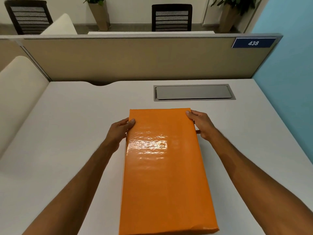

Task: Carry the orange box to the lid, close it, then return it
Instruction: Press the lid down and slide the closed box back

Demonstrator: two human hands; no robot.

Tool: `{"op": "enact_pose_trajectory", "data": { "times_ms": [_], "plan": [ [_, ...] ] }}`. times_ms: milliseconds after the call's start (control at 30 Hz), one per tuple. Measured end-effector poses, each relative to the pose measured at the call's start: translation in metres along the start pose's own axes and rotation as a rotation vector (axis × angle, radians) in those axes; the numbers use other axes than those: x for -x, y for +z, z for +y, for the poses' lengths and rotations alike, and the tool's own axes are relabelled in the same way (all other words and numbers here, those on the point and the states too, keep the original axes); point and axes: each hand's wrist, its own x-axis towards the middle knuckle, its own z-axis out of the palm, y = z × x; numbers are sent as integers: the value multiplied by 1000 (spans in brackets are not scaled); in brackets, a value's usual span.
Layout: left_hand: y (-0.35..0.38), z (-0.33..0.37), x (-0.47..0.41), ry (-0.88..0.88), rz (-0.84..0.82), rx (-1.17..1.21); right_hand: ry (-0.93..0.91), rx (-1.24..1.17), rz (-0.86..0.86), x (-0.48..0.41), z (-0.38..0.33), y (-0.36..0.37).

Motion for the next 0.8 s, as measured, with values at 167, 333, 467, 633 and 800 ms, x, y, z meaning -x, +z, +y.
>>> {"op": "enact_pose_trajectory", "data": {
  "times_ms": [167, 333, 467, 633, 800],
  "plan": [
    [6, 2, 1, -7, -20, -11, -50, 44, 57, -2, 7, 5],
    [8, 3, 4, -8, -16, -33, -71, 74, 71, -3, 10, 5],
    [10, 6, 10, 7, 11, -47, -79, 151, 115, -4, 12, 5],
    [9, 1, 25, 33, 117, -145, -149, 312, 206, 14, 19, 5],
    [3, -18, 59, 63, 117, -181, -158, 322, 176, 55, 37, 0]
  ]
}}
